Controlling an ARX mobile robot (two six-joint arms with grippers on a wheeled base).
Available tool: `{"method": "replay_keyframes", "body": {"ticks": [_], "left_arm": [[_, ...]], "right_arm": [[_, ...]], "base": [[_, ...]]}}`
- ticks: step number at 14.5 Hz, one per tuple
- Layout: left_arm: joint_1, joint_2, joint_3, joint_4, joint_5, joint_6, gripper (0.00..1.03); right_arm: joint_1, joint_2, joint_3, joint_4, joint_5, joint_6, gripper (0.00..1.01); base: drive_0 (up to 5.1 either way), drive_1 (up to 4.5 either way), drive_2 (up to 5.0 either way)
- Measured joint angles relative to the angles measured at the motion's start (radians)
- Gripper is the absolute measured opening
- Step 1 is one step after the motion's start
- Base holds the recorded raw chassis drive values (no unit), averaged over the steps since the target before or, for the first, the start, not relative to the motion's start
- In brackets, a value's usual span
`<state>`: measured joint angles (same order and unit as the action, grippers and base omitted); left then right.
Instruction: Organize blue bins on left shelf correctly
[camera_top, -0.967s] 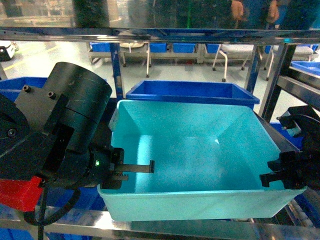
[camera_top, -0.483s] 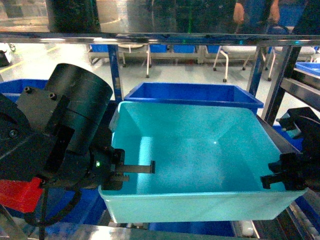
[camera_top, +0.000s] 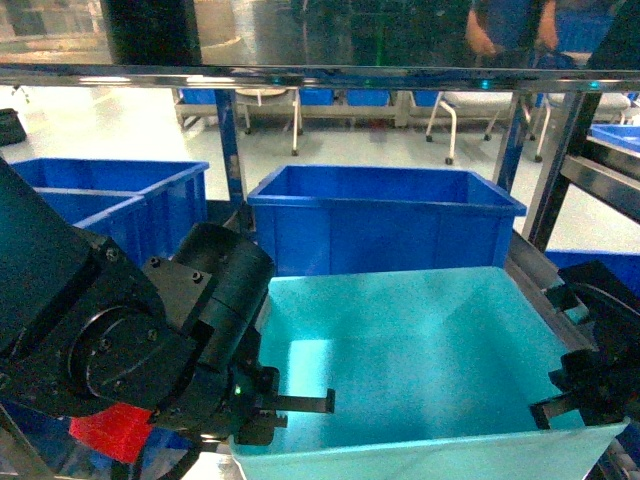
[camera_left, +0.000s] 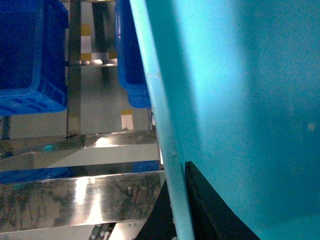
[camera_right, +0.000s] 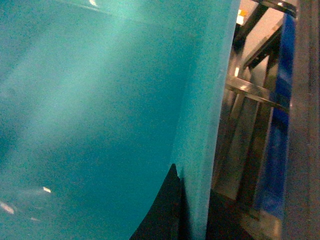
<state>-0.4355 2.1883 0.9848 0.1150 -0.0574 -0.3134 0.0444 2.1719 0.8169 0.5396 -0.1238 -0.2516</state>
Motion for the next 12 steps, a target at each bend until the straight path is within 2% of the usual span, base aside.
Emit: {"method": "replay_keyframes", "body": {"ticks": [2, 4, 7, 9, 10, 12], "left_arm": [[-0.011, 0.023, 0.040, -0.022, 0.012, 0.013, 0.02], [-0.016, 0.031, 0.064, -0.048, 0.006, 0.039, 0.02], [-0.013, 0.033, 0.064, -0.042, 0.004, 0.050, 0.02], [-0.009, 0.044, 0.064, -0.035, 0.053, 0.114, 0.28], [-0.009, 0.044, 0.064, -0.016, 0.059, 0.124, 0.39], [0.005, 0.043, 0.065, 0.029, 0.058, 0.138, 0.68]], "right_arm": [[-0.001, 0.004, 0.011, -0.035, 0.010, -0.022, 0.02], [-0.006, 0.015, 0.020, -0.074, 0.005, -0.015, 0.02], [-0.006, 0.015, 0.021, -0.074, 0.004, -0.008, 0.02], [0.000, 0.026, 0.026, -0.069, 0.003, -0.074, 0.28], [0.002, 0.028, 0.026, -0.058, -0.001, -0.082, 0.40], [0.002, 0.028, 0.028, 0.000, -0.007, -0.076, 0.69]], "base": [[0.0, 0.00, 0.0], [0.0, 0.00, 0.0], [0.0, 0.00, 0.0], [0.0, 0.00, 0.0], [0.0, 0.00, 0.0], [0.0, 0.00, 0.0]]}}
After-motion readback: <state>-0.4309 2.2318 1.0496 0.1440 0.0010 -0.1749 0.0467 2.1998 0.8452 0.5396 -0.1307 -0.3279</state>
